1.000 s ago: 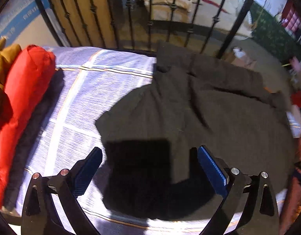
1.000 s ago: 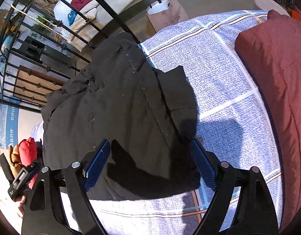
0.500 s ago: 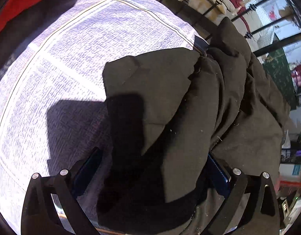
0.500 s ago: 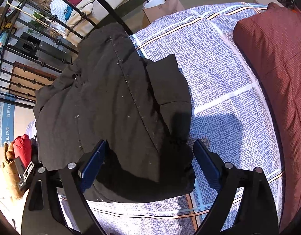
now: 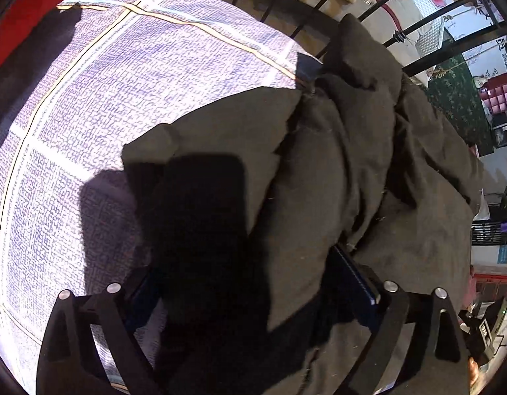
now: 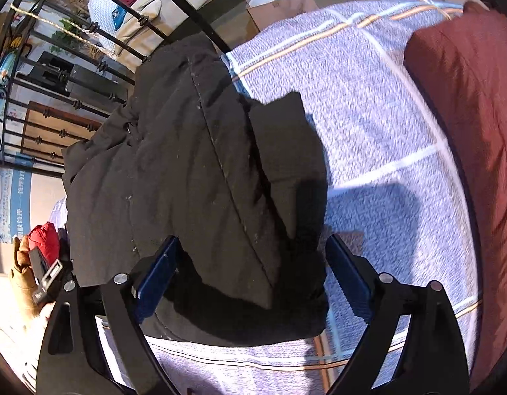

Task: Fold large clothes
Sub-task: 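Grasp the folded jacket bundle with the left tool while the right tool grasps beside it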

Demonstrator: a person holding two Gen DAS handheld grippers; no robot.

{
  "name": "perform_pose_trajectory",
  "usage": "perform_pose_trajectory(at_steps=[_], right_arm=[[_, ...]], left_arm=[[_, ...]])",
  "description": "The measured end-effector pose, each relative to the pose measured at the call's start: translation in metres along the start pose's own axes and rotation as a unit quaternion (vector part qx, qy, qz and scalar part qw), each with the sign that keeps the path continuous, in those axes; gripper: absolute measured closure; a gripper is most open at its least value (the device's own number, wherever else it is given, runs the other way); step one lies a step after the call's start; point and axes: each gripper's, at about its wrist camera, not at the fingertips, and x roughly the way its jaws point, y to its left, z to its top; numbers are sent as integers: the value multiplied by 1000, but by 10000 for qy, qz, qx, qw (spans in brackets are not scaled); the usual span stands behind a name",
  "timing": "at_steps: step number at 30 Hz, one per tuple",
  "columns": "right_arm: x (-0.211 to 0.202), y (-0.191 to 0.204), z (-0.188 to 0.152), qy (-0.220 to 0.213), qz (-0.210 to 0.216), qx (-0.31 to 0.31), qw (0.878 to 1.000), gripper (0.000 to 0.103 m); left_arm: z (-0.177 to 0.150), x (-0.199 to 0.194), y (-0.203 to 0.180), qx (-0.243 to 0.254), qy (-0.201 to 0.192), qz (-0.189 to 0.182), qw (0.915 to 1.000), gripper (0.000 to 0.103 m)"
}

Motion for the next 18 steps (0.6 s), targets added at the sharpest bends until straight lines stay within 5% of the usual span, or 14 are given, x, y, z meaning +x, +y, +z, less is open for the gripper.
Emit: perform_pose_trajectory(at_steps=[7,12,18], right_arm=[[11,-20,23,-48,172,366,9992,10],[40,-31,24,194,1004,1063,9891,9],[59,-34,23,189,1140,1162,9865,5]], left_arm=[[-2,0,-9,139,54,181,9997,17],[5,4,-44,272,34,670,9974,17],[10,12,-78,475,-24,926,9946,18]])
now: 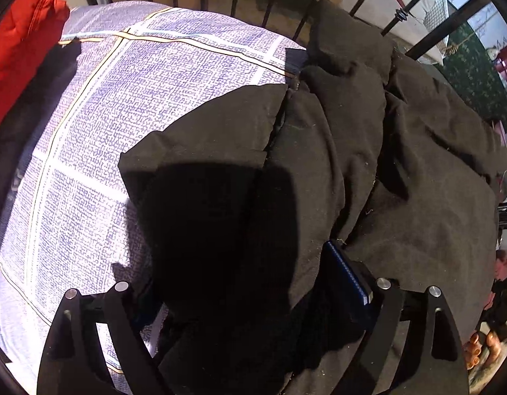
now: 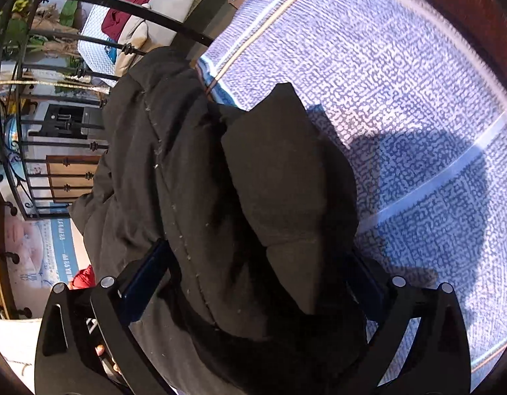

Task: Fold large clothes

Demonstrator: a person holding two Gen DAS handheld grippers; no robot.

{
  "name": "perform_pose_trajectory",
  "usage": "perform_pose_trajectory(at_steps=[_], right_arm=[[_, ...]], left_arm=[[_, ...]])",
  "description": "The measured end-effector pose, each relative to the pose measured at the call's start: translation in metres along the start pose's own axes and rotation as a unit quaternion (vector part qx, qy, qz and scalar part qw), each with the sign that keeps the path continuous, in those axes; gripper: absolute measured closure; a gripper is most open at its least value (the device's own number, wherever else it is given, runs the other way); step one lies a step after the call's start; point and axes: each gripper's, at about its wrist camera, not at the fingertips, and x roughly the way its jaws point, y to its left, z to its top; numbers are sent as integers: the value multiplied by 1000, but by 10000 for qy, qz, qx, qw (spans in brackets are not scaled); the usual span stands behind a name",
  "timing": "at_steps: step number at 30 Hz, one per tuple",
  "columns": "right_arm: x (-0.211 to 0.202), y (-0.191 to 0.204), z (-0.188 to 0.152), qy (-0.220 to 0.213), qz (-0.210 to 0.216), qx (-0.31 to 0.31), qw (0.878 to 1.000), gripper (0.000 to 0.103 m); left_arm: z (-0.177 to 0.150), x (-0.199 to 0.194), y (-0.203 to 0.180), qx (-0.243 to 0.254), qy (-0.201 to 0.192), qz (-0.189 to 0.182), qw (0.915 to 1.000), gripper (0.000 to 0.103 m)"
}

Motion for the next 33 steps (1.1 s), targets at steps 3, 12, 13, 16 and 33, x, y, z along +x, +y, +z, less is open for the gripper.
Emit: perform_pose_trajectory(at_steps=[3,12,13,16,33], right_arm=[[1,4,2,111,-43,-110,9999,5],[-9,42,-10,-194,-629,-897,9938,52],[-11,48,-13,-227,-734,-1034,9917,59],[-16,59,-21,-322,-949,-1318,9862,71],[-118,72,-129,-321,-1076,-2259,9676,84]], left_arm=[[3,-1,-11,62,16,66,10000,19],[0,-12,-56,802,-211,526,9952,50],[-1,-13,-61,878,-226,574,9942,56],[-1,-17,-73,1062,-268,666,9917,68],[-125,-111,-40,1029,-495,-490,9923,85]])
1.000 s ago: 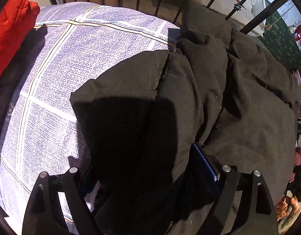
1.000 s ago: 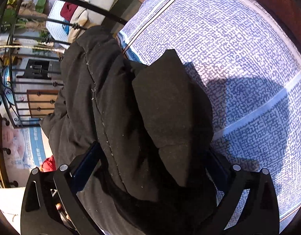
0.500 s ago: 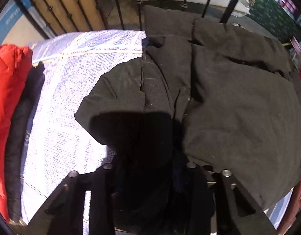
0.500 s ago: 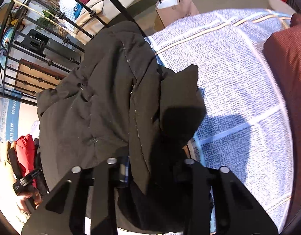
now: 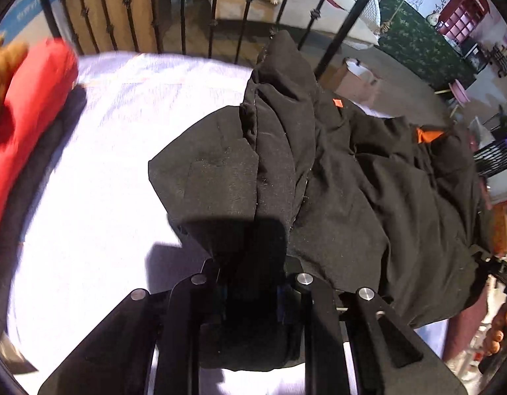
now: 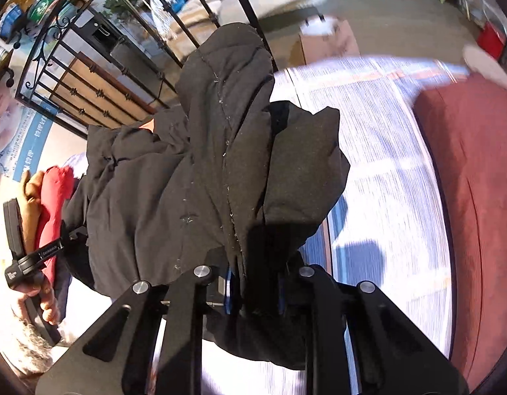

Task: Fold large clothes

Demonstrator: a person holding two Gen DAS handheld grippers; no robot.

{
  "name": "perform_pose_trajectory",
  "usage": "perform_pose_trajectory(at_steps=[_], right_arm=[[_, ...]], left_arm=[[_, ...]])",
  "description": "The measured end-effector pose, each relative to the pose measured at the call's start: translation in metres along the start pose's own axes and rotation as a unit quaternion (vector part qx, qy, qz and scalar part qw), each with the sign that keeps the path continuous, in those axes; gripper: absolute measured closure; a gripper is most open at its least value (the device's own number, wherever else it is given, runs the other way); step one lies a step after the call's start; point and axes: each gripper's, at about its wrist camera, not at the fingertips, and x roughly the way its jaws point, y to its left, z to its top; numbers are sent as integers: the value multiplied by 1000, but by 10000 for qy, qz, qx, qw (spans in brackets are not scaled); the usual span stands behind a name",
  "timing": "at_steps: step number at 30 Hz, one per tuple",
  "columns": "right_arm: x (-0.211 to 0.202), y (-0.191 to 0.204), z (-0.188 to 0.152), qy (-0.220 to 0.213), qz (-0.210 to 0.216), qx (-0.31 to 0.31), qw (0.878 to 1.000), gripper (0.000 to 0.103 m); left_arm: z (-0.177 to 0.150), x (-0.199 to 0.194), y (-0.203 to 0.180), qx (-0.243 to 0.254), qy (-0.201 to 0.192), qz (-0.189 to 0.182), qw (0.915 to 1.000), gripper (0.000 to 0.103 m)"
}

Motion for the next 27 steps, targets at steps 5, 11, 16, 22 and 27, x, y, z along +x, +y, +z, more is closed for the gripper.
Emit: perform_pose_trajectory(at_steps=[5,11,16,22,27], right_arm=[[-20,-34,-64,512,-28,342,9981,83],[-3,-103,-99,612,230,1501,9865,49],[28,-140,-93,680,912,2137,9703,28],[52,-143,-92,725,1232,2543,9565,29],[33,-123,-91,508,827,2141,9720,67]], left_arm=[[-60,-1,20,-65,353,-114,9993,82],[-57,27,58,-691,316,-492,9959,59],[-42,50,75,-1149,403,-750,9897,41],[-39,49,64,-993,366,-596,9926,52],[-35,38,51,-835,254,-513,9949,75]])
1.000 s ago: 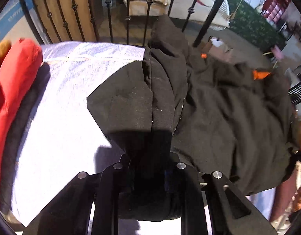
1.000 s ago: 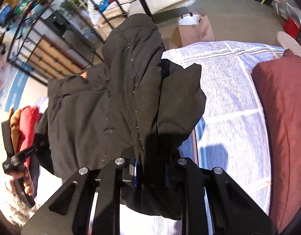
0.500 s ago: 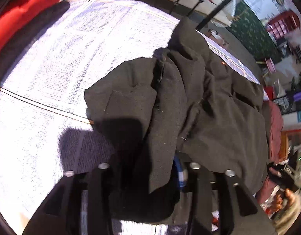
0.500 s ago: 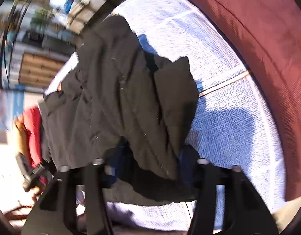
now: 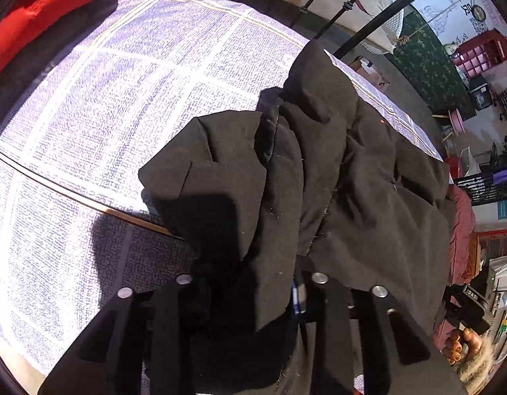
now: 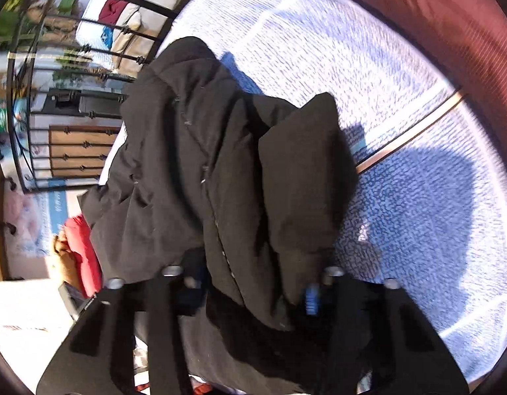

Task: Fold large clothes

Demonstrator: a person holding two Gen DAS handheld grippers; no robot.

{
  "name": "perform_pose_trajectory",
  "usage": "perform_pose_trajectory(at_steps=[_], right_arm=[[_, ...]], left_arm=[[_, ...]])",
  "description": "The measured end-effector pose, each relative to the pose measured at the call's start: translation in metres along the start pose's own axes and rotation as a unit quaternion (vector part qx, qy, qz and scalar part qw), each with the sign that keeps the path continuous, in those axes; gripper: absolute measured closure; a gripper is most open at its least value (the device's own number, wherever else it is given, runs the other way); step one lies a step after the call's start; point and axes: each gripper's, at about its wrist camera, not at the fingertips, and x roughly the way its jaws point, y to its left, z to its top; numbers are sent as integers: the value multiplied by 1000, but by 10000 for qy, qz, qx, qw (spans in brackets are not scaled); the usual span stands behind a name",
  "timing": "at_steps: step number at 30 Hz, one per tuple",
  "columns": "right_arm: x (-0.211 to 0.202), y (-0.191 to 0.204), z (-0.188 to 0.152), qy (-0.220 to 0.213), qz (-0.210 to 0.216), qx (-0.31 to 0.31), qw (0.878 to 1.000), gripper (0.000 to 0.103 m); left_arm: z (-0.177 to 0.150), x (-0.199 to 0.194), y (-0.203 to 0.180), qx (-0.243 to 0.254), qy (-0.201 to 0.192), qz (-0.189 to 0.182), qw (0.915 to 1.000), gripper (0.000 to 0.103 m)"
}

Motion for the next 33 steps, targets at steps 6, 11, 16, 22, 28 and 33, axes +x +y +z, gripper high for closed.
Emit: perform_pose_trajectory(at_steps=[6,11,16,22,28,33], right_arm=[[-29,30,-22,-339,-448,-574,9968,79],[-55,69,-31,-714,-727,-1289,9864,82],[-89,94,-30,-1193,-675,-1710,9757,83],[-173,84,-29,-2021,-699,-1772,9607,84],[-274,22,-28,-3139,-908,-762,9420,84],[-345,-63,-45,-4024,-1189,675,9052,84]], left_arm=[[-2,-28,-30,469,-306,73,9984,82],[2,-62,-58,1032,-582,28,9930,84],[12,-100,-103,1772,-1071,-57,9783,84],[39,-113,-202,2730,-1303,-639,9510,84],[39,-92,-364,4154,-1176,-1474,8899,84],[22,-36,-500,4847,-785,-2100,8455,84]])
